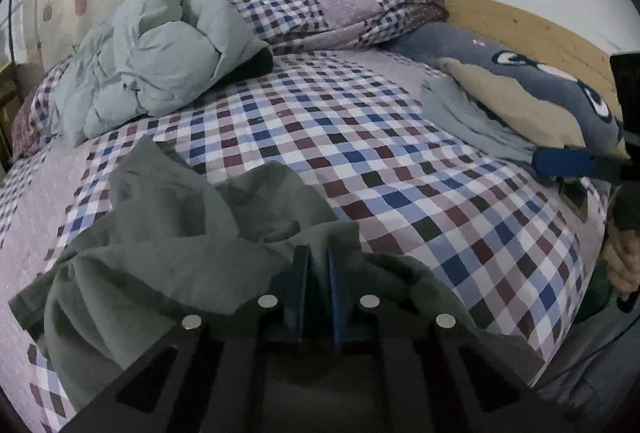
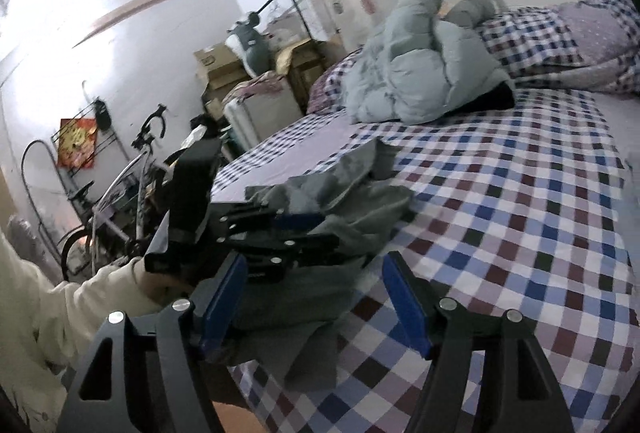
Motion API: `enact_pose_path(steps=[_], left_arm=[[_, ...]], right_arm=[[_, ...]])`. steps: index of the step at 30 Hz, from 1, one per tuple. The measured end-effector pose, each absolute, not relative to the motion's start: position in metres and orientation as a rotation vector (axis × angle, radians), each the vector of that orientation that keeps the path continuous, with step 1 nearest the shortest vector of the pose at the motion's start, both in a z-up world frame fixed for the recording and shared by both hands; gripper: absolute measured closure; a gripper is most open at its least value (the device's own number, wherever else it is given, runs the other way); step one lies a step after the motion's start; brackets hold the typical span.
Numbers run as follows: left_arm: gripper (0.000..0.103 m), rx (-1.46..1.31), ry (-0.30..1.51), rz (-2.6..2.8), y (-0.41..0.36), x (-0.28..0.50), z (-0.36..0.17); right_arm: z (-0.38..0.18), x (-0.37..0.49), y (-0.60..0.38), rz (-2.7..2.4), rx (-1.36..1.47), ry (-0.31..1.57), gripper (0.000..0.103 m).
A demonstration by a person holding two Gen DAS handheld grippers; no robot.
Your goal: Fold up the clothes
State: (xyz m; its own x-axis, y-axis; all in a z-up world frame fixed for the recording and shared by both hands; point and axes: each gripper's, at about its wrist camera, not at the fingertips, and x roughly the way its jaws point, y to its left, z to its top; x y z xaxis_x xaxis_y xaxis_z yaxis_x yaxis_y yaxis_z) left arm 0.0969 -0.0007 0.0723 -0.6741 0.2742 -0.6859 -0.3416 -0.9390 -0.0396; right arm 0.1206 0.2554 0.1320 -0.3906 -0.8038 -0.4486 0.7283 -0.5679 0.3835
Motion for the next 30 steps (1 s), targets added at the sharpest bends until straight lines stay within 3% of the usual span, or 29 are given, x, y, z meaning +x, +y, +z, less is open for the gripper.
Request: enact_pose_path(steps=[9, 17, 27, 30], left_arm=[[0.098, -0.971, -0.032, 2.603, -0.023, 0.103, 0.087], [0.099, -0.898, -0.219, 2.602, -0.053, 0.109, 0.098], [0.099, -0.83, -0.34, 2.622, -0.089, 0.125, 0.105], [0.1, -0.812, -0.379, 2.645, -0.102, 0.129, 0.106]], right_arm=[[0.117, 0.105, 0.237, -2.069, 0.842, -0.161, 0.029], [0.086, 0.075, 0.216, -2.025, 1.044, -0.383, 0.029], [0.072, 0.056, 0.175, -1.96, 1.11, -0.443, 0.029], [0.071, 0.057, 0.16, -1.937, 1.122, -0.413, 0.041]])
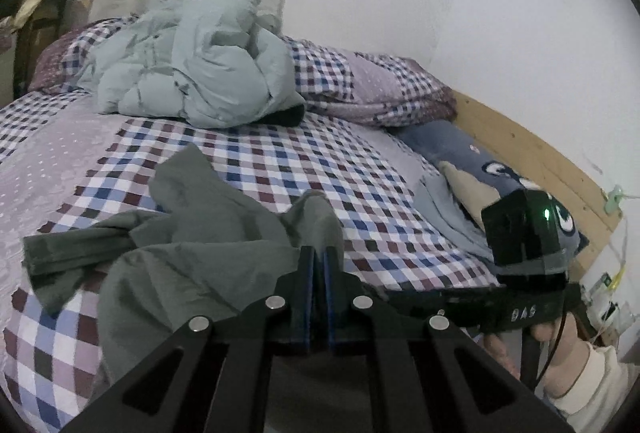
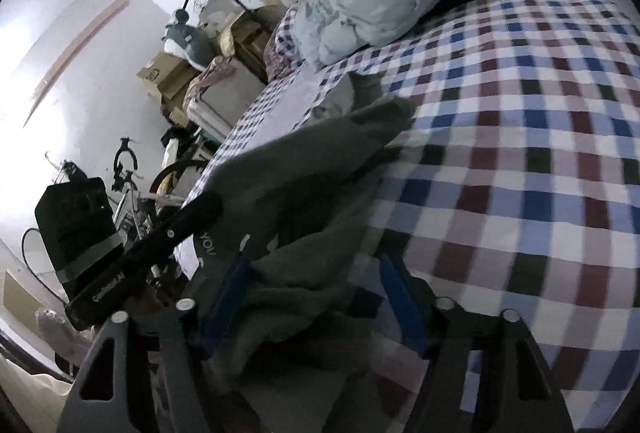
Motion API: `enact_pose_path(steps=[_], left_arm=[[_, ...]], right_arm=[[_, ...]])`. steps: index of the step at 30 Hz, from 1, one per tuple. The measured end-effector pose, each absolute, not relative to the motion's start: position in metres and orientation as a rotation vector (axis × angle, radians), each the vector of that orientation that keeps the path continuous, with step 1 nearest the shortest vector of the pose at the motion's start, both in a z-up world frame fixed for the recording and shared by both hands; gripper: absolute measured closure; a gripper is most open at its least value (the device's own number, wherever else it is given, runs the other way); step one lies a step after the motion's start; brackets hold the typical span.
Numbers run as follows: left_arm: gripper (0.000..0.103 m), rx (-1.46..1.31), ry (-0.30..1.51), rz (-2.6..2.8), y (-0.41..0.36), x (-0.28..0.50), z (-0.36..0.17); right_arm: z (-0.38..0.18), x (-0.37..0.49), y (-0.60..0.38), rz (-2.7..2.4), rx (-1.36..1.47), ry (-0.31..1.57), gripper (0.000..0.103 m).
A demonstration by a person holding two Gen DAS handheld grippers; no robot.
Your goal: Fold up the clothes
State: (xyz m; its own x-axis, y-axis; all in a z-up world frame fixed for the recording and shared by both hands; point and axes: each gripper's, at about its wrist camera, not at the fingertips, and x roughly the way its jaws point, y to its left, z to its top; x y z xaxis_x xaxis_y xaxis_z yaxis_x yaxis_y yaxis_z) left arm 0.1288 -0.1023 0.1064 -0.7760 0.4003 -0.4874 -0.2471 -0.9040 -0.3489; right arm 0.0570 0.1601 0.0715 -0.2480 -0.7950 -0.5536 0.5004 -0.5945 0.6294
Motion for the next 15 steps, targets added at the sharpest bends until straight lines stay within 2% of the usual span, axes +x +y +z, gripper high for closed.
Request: enact_pose_path(steps=[3, 8, 11, 12, 14, 15], left_arm=[[0.102, -0.785, -0.444, 2.689, -0.121, 0.134, 0.109], [0.102, -0.774, -0.543, 2.679, -0.144, 0.134, 0.107], [0.102, -0.778, -0.526, 2.641, -0.139, 0.133, 0.106], [0.099, -0.777, -0.515, 2.628, -0.135, 0.133, 0.106], [0.087, -0.766, -0.456, 2.615, -0.121, 0.134, 0.108], [0.068, -0.754, -0.421, 2.607, -0.114, 0.135, 0.109]], right_arm=[[0.069, 0.059, 0.145, -1.929, 1.133, -0.357, 0.054], [0.071, 0.062, 0.136, -1.975, 1.126, -0.29, 0.085], [0.077, 0.063, 0.136, -1.993, 1.1, -0.266, 0.089], [0.078, 0.064, 0.135, -1.997, 1.094, -0.257, 0.09], [0.078, 0.066, 0.132, -2.004, 1.091, -0.229, 0.09], [0.076, 0.067, 0.13, -2.006, 1.091, -0.217, 0.09]])
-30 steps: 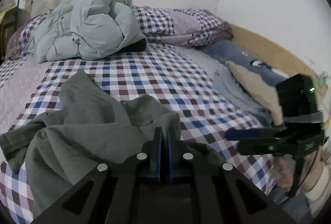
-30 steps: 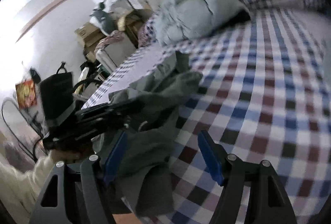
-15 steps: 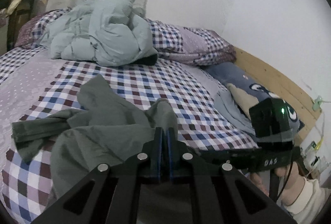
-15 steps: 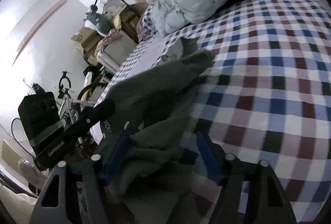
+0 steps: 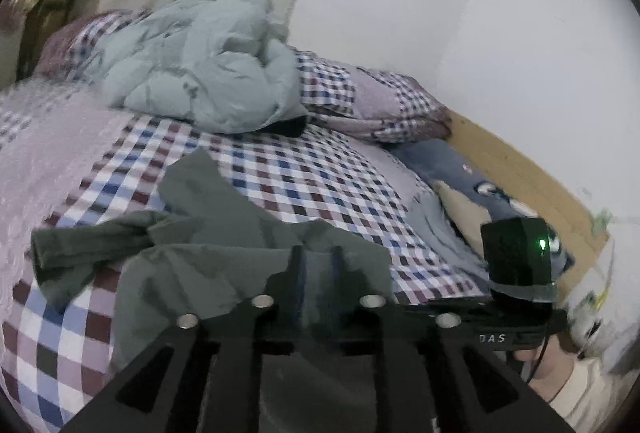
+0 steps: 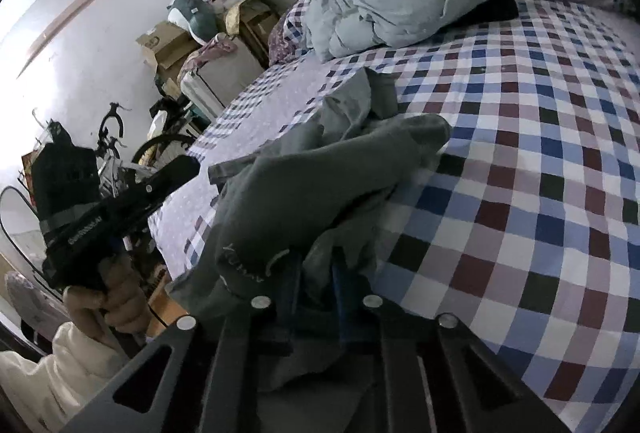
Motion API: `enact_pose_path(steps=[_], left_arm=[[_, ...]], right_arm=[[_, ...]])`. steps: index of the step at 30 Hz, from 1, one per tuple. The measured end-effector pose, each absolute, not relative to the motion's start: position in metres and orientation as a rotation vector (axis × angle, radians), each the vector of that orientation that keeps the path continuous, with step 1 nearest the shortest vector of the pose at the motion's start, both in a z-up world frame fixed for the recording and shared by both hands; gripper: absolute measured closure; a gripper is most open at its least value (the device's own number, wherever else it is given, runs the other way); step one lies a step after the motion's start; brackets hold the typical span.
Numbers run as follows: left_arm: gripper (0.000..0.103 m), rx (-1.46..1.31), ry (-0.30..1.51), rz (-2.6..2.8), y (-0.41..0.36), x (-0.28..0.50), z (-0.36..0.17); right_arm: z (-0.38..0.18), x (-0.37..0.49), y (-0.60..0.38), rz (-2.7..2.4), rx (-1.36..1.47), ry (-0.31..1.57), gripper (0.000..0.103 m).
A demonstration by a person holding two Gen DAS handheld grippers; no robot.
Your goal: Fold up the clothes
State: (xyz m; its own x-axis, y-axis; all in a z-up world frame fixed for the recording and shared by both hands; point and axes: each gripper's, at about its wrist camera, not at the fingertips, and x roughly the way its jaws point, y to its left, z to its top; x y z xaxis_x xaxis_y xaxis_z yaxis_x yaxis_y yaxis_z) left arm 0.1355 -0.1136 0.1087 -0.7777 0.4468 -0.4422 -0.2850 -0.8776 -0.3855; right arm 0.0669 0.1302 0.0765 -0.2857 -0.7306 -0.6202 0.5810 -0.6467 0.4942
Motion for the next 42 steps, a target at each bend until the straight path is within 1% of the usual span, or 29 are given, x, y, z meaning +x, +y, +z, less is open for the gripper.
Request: enact_pose_path(steps=[1, 3, 4, 7, 9, 14, 15, 17, 18, 19, 21, 22, 26, 29, 35, 42], left_arm=[[0.048, -0.742, -0.386, 2.598, -0.106, 0.137, 0.11], [0.032, -0.724, -0.321, 2.579, -0.091, 0.139, 0.112], [0.029, -0.719, -0.286, 2.57, -0.083, 0.139, 0.112], [0.028, -0.74, -0.148, 2.566, -0.057, 0.137, 0.111], [0.028, -0.762, -0.09, 2.575, -0.046, 0.133, 0.107], [0.028, -0.817, -0.017, 2.596, -0.029, 0.123, 0.1], [0.03, -0.838, -0.017, 2.598, -0.028, 0.119, 0.098], [0.054, -0.886, -0.037, 2.61, -0.029, 0.111, 0.093], [0.079, -0.912, -0.053, 2.615, -0.031, 0.106, 0.091], [0.09, -0.926, -0.081, 2.612, -0.034, 0.104, 0.089], [0.095, -0.951, -0.139, 2.606, -0.041, 0.099, 0.086], [0.097, -0.948, -0.181, 2.604, -0.046, 0.098, 0.086], [0.098, -0.892, -0.373, 2.601, -0.068, 0.099, 0.094], [0.098, -0.847, -0.476, 2.605, -0.083, 0.099, 0.099], [0.099, -0.729, -0.617, 2.636, -0.108, 0.105, 0.111], [0.099, -0.635, -0.72, 2.662, -0.132, 0.111, 0.119]], right_arm=[[0.075, 0.068, 0.129, -2.006, 1.093, -0.208, 0.09], [0.074, 0.07, 0.128, -2.007, 1.093, -0.192, 0.09], [0.073, 0.071, 0.127, -2.008, 1.092, -0.183, 0.09], [0.073, 0.073, 0.127, -2.014, 1.086, -0.162, 0.09], [0.072, 0.072, 0.127, -2.013, 1.086, -0.161, 0.09], [0.07, 0.074, 0.129, -2.007, 1.093, -0.146, 0.09], [0.07, 0.074, 0.13, -2.005, 1.096, -0.143, 0.09], [0.068, 0.075, 0.134, -2.001, 1.1, -0.142, 0.09], [0.067, 0.075, 0.135, -2.0, 1.102, -0.14, 0.09], [0.067, 0.075, 0.135, -2.0, 1.104, -0.137, 0.09], [0.066, 0.076, 0.136, -1.999, 1.107, -0.13, 0.09], [0.066, 0.077, 0.137, -1.999, 1.109, -0.127, 0.09], [0.067, 0.077, 0.141, -2.013, 1.104, -0.123, 0.09], [0.071, 0.077, 0.148, -2.04, 1.088, -0.139, 0.092], [0.086, 0.073, 0.166, -2.12, 1.028, -0.205, 0.095], [0.107, 0.076, 0.185, -2.216, 0.925, -0.259, 0.096]])
